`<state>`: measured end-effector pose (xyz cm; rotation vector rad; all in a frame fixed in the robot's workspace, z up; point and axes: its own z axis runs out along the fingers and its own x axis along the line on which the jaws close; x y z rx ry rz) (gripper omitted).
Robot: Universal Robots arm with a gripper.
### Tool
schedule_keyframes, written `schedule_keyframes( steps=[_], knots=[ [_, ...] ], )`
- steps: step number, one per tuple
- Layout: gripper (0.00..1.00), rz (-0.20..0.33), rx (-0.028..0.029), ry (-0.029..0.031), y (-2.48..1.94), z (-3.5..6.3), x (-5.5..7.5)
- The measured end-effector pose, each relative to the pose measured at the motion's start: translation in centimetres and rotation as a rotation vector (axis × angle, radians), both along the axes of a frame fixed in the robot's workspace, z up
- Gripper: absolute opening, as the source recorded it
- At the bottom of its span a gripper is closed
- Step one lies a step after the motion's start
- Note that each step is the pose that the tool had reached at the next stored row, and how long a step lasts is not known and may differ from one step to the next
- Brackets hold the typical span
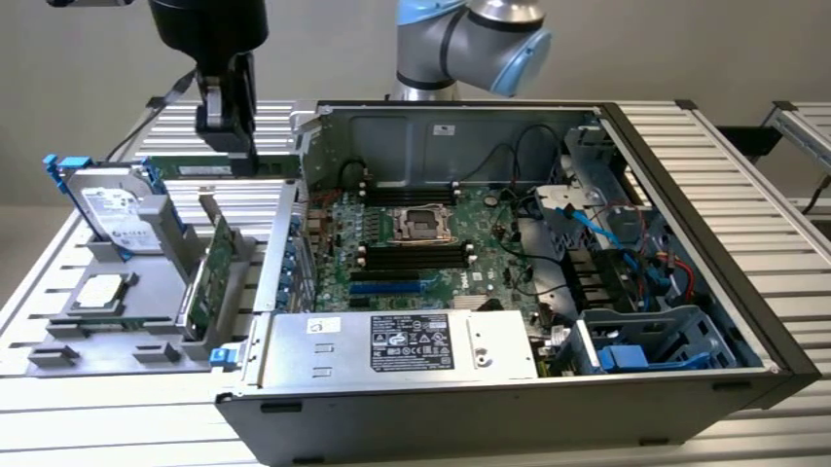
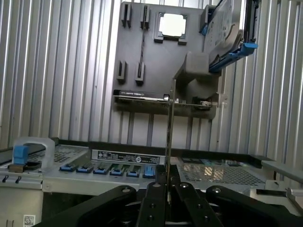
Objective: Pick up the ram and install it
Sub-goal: 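Pick up the ram and move it above insertion slot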
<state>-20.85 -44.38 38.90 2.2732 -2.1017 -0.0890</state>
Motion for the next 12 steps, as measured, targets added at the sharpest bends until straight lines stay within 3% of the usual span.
schedule_keyframes(
  steps=[6, 12],
  knots=[
    [0.14, 0.000, 0.0000, 0.0040, 0.25, 0.23, 2.2],
    [0.14, 0.000, 0.0001, 0.0128, 0.38, 0.28, 4.5]
  ],
)
